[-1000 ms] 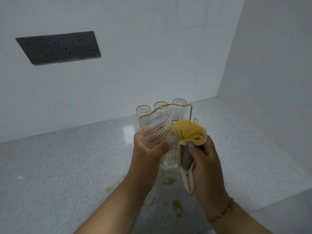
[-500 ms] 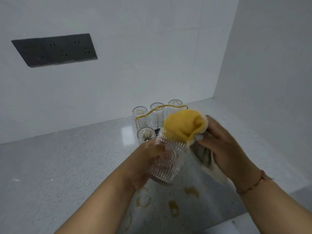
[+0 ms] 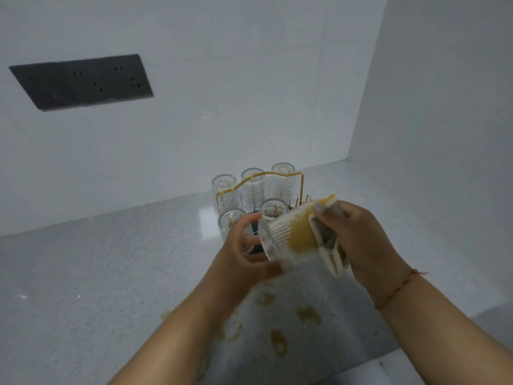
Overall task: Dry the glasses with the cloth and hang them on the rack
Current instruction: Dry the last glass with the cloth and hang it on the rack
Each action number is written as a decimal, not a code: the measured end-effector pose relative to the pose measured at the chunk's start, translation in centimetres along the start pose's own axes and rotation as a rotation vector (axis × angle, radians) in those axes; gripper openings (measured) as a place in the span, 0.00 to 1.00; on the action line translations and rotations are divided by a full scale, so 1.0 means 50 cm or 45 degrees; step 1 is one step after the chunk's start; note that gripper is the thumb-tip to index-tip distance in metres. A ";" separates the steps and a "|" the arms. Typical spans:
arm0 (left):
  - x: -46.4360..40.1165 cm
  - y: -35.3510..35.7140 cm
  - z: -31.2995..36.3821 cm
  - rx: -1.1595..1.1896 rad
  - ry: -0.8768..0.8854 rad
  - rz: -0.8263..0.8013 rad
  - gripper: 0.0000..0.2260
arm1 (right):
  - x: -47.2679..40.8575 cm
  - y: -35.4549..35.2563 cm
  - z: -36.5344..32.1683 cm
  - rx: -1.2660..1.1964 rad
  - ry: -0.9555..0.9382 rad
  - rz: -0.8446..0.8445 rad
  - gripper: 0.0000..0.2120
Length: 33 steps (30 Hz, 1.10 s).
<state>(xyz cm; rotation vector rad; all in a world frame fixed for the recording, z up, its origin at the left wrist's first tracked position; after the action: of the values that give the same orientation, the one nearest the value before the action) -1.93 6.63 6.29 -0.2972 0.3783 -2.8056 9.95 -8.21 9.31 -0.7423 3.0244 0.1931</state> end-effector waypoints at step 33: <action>-0.149 0.040 0.051 0.075 -0.143 0.416 0.20 | -0.066 -0.126 0.072 0.122 -0.249 0.099 0.12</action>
<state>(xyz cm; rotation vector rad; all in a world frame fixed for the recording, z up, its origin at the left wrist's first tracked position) 6.18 6.55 6.90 -0.3441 0.2888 -2.4633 15.74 -11.79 5.18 -0.5630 2.8554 0.1131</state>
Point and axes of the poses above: each hand's wrist, its own x-axis away from the middle knuckle, its own y-axis out of the palm, z = x × y, the point moved 5 cm from there along -x, towards the middle knuckle, and after that the axes turned 15 degrees about -x, right-handed, at the moved point
